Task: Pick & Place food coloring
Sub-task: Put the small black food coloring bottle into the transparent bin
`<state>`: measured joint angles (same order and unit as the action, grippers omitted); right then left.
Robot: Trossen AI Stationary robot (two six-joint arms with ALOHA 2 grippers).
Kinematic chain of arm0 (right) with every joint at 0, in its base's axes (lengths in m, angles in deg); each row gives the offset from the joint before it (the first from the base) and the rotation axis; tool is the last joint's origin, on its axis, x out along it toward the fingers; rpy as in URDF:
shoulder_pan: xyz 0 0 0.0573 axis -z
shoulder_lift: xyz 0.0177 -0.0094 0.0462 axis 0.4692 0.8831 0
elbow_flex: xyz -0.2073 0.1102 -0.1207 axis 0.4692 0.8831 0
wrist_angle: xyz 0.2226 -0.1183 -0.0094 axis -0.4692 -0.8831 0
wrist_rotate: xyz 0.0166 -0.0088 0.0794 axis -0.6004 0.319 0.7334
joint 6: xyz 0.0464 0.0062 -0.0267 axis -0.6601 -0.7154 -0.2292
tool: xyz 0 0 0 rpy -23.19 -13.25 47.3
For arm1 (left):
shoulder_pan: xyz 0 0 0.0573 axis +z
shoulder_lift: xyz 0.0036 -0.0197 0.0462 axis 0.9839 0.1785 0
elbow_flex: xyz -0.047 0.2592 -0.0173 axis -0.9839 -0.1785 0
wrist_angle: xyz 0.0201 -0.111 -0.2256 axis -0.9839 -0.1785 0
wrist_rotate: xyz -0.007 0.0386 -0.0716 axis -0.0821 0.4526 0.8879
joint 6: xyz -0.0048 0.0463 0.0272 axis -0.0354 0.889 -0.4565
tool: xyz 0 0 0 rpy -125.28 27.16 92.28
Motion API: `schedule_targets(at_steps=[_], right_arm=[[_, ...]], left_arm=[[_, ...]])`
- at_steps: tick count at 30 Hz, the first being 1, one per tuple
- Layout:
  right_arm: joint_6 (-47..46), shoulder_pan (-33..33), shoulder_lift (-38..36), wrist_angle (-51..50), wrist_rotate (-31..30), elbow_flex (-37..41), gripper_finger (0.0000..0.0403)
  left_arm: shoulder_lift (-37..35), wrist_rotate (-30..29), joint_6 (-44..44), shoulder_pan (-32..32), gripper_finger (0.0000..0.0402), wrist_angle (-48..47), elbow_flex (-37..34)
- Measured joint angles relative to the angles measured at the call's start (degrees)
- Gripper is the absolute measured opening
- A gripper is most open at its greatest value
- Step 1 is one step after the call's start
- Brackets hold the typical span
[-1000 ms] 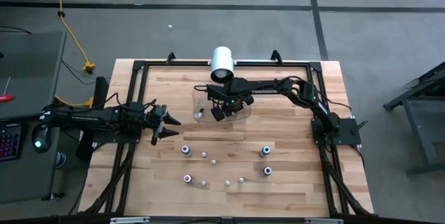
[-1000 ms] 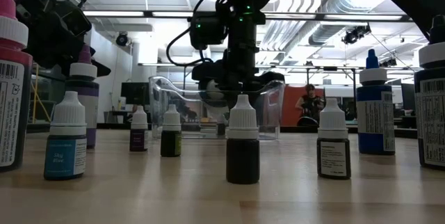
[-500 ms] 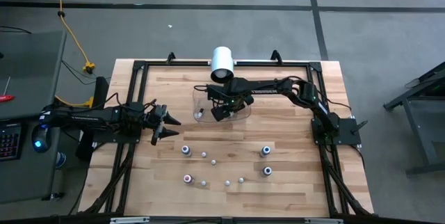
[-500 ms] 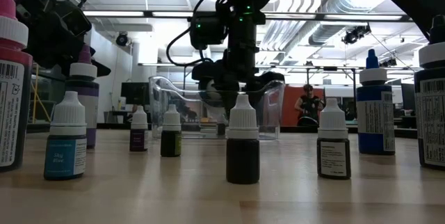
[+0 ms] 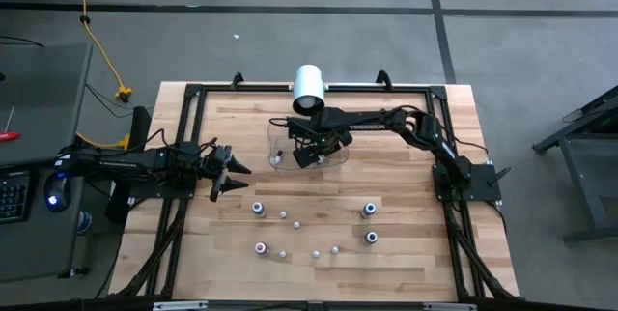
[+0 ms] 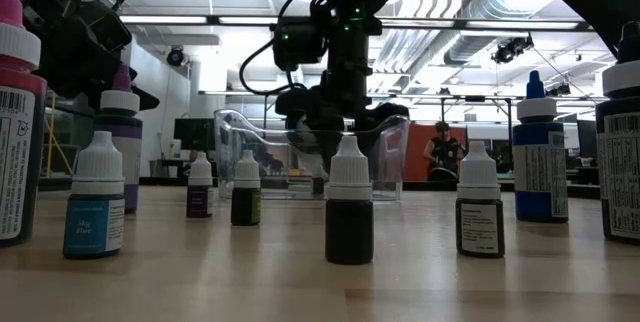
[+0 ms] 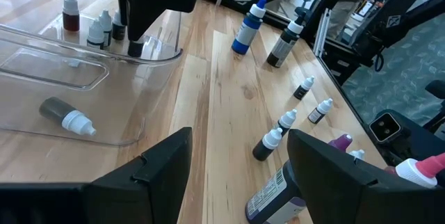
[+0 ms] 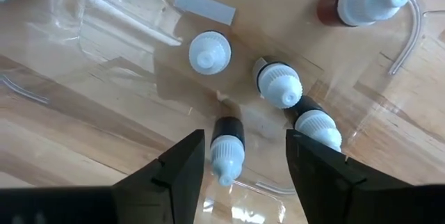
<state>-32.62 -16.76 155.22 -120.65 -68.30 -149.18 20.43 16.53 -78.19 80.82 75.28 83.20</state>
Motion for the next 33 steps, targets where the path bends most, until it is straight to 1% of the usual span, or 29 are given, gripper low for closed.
schedule_targets(at_steps=[5,18,27,33], right_arm=[[0.05,0.02,-1.7,0.67,0.1,-0.07,0.0191],[3.23,-0.86,-8.33,-0.49,-3.35,-0.08,0.0191],[6.17,-4.9,-13.25,-3.99,-3.91,-0.07,0.0191],[10.02,-10.54,-15.75,-5.94,-5.95,-0.07,0.0191]], left_arm=[[-0.01,0.0,0.0,-0.02,0.0234,0.0,0.0],[-0.02,0.0,-0.02,0.0,0.0234,0.0,0.0],[0.0,0.0,0.0,0.0,0.0234,0.0,0.0],[0.0,0.0,0.0,0.0,0.0234,0.02,0.0]])
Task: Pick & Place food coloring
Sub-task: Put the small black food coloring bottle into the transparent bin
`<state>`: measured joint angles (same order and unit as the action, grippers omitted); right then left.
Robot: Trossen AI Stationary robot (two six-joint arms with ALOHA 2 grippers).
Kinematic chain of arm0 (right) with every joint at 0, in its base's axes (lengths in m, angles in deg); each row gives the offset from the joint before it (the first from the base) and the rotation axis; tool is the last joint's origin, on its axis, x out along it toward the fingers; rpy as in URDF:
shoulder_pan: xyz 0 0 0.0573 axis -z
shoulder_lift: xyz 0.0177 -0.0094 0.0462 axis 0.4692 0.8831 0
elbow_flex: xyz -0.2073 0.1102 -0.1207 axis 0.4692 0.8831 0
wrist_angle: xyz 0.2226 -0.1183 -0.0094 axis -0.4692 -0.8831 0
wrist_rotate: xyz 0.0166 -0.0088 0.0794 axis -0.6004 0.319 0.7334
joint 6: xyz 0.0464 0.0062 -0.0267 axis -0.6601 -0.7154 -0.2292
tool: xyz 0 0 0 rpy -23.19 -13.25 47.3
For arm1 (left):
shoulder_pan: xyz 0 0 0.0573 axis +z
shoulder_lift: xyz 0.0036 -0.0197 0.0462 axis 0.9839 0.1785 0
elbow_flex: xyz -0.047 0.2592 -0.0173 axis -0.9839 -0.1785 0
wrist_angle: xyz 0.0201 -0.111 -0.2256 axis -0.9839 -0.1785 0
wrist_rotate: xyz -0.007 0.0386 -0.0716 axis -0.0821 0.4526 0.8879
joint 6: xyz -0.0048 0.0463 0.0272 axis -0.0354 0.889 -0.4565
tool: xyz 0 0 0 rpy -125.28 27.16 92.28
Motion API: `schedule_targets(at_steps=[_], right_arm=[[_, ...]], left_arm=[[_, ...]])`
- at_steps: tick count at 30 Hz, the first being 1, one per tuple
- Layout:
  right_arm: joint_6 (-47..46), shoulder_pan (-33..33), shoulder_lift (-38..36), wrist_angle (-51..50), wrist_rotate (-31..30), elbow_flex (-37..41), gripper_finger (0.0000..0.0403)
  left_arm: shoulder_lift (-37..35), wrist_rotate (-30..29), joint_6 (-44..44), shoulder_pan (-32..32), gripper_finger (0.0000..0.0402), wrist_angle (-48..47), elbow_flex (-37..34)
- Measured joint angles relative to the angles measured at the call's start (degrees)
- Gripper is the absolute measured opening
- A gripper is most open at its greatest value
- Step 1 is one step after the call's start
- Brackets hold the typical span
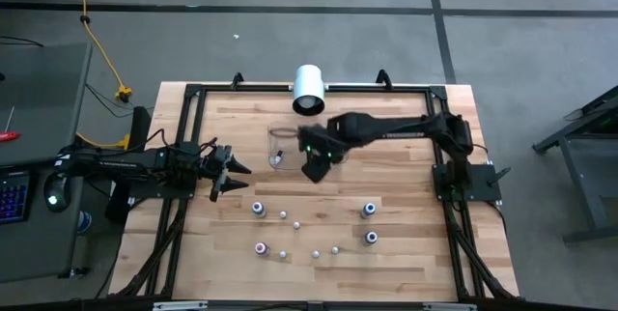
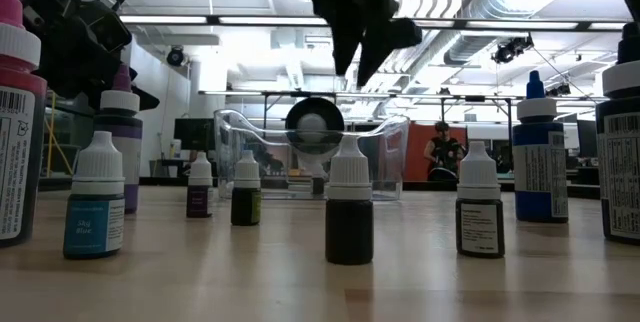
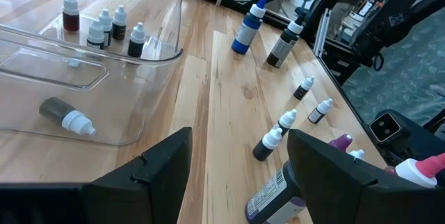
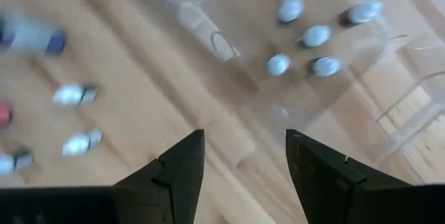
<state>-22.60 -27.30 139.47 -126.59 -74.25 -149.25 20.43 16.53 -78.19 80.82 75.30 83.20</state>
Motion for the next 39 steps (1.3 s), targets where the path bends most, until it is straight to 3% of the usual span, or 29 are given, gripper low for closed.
schedule_targets(at_steps=[16,26,39], right_arm=[[5.75,-17.67,-1.28,-1.73,-0.12,0.11,0.0191],[18.43,-27.59,-0.91,-1.32,-8.08,0.13,0.0191],[18.91,-32.01,5.8,4.23,1.55,0.15,0.0191]], left_arm=[[-0.02,0.0,-0.01,-0.01,0.0234,-0.02,0.0],[0.0,0.0,-0.01,-0.02,0.0234,-0.02,0.0],[0.0,0.0,0.0,-0.02,0.0234,-0.02,0.0]])
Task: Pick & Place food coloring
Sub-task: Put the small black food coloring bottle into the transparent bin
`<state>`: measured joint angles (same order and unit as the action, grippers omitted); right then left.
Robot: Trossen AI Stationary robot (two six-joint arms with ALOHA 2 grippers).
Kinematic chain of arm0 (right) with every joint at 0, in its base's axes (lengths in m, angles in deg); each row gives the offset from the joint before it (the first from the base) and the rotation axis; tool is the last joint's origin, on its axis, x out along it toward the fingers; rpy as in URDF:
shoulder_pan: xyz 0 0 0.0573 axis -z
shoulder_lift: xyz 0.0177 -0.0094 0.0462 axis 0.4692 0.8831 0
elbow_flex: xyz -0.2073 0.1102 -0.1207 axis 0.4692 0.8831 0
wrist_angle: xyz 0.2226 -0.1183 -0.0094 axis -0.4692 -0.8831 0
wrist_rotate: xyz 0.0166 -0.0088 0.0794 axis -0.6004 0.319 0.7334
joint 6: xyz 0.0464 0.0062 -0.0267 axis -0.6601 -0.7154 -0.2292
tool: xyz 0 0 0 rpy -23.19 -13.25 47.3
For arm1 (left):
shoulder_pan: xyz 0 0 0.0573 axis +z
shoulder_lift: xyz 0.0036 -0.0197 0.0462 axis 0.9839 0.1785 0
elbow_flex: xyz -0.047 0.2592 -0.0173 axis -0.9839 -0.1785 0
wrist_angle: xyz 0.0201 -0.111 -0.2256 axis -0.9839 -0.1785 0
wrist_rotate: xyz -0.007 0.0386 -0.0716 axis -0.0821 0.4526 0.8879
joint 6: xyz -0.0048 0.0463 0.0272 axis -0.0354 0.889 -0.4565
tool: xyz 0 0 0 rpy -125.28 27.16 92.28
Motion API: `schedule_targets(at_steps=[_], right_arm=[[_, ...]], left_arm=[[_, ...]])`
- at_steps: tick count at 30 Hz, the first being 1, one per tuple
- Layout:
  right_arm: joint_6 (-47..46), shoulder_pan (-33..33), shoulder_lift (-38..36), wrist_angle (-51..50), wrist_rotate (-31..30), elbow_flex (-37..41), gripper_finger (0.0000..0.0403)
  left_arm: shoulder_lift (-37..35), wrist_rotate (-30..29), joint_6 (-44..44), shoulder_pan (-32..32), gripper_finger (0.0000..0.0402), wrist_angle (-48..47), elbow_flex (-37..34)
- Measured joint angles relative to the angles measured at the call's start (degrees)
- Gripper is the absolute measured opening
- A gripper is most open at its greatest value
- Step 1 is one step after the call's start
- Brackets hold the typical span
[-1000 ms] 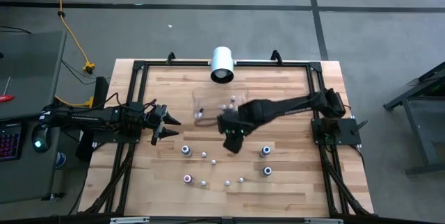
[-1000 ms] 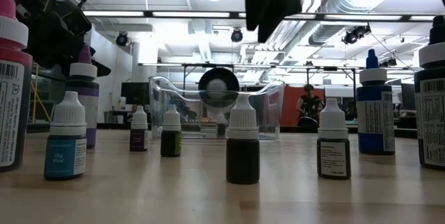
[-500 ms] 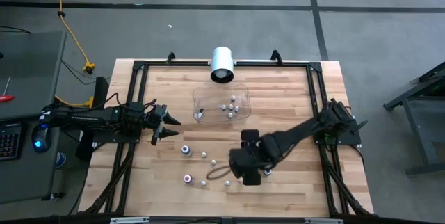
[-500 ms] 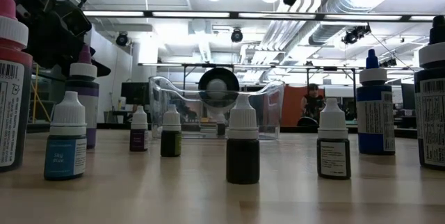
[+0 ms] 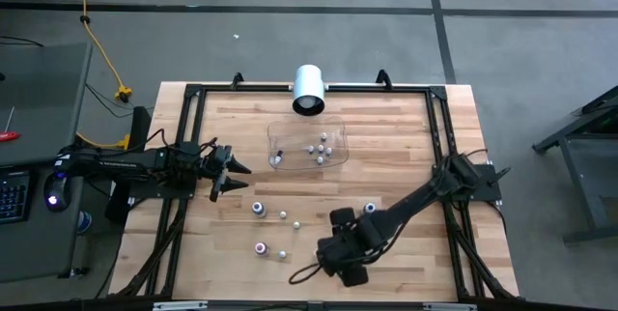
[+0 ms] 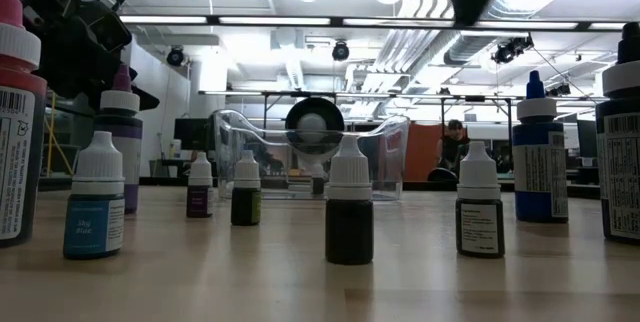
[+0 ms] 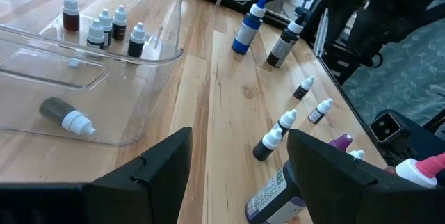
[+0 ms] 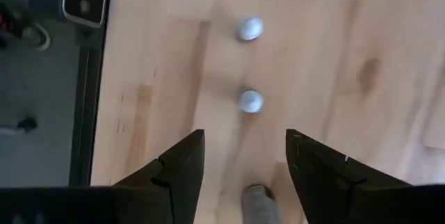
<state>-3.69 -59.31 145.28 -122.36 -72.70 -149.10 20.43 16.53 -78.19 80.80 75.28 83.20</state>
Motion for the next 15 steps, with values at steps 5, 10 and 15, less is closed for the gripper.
schedule_targets(at_steps=[5,10,15], right_arm=[[2.97,-0.38,3.04,1.84,1.8,0.0,0.0191],[4.08,0.24,5.59,2.81,1.46,0.0,0.0191],[3.81,0.97,7.36,3.19,2.61,0.0,0.0191]], left_arm=[[-0.02,0.0,0.0,0.02,0.0234,0.0,0.0],[-0.01,0.0,0.0,0.01,0.0234,0.0,0.0],[0.0,0.0,0.0,0.02,0.0234,0.0,0.0]])
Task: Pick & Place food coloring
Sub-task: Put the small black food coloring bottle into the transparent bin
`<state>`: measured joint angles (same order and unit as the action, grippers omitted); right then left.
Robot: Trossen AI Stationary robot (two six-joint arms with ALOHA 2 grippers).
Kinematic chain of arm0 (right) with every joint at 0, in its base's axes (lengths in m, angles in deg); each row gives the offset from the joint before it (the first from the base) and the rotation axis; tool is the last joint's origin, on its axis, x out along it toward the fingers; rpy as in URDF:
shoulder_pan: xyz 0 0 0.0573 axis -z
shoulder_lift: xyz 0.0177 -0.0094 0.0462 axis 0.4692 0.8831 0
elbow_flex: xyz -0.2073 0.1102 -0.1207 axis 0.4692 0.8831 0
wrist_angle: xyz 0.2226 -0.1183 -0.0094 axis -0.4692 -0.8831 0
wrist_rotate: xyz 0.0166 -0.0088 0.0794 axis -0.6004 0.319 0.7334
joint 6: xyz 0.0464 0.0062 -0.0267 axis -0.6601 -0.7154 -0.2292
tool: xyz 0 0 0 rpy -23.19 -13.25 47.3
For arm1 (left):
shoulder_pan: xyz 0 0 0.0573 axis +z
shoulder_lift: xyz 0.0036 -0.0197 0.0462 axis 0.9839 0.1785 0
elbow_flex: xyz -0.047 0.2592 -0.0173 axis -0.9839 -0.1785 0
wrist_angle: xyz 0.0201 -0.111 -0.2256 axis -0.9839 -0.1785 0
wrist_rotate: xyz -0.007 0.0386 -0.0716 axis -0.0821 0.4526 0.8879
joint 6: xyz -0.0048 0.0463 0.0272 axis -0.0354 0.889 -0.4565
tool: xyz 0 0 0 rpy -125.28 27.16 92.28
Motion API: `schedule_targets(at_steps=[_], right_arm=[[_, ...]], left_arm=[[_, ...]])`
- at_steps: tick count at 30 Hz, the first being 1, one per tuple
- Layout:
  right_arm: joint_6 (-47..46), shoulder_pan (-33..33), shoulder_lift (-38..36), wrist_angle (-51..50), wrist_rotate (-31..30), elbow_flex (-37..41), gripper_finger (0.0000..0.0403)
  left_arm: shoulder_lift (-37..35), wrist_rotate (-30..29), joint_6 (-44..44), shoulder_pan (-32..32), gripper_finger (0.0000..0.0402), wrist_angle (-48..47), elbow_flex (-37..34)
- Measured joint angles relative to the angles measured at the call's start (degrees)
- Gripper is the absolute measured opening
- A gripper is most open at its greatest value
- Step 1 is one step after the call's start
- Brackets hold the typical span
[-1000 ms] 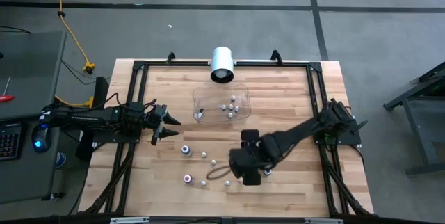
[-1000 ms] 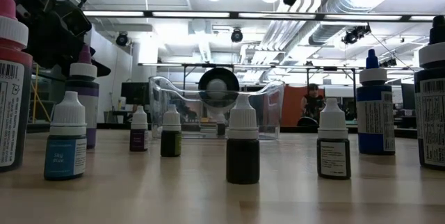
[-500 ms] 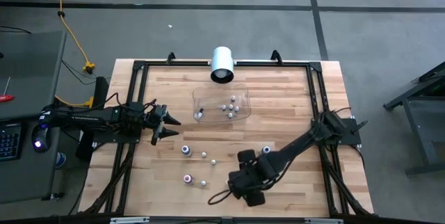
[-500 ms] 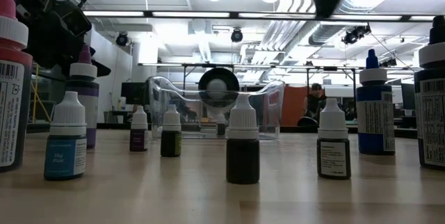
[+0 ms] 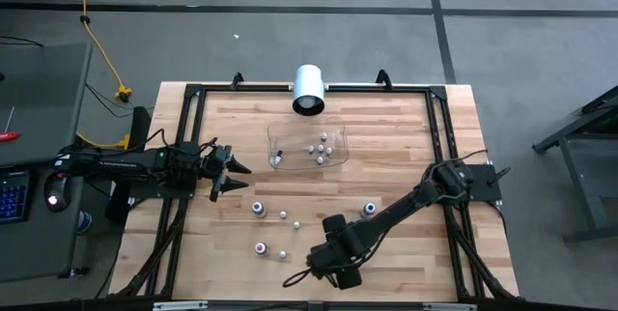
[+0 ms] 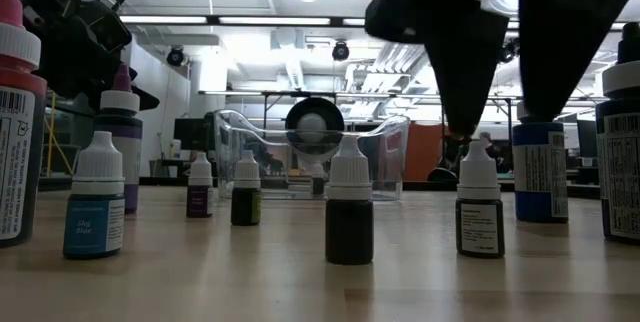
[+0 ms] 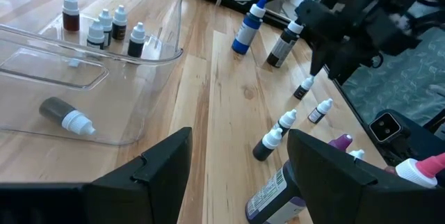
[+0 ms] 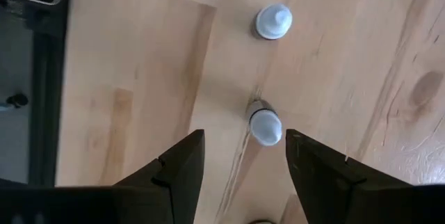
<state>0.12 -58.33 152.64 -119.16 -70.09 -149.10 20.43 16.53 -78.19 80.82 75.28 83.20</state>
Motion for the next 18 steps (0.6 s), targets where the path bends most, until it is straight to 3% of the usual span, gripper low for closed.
schedule_targets(at_steps=[13,18], right_arm=[[-2.71,1.53,0.7,-3.93,-0.7,0.05,0.0191],[-4.22,1.47,0.14,1.42,0.9,5.71,0.0191]], left_arm=[[-0.02,0.0,0.0,0.0,0.0234,0.0,-0.01],[-0.02,-0.02,0.0,0.0,0.0234,0.0,0.0]])
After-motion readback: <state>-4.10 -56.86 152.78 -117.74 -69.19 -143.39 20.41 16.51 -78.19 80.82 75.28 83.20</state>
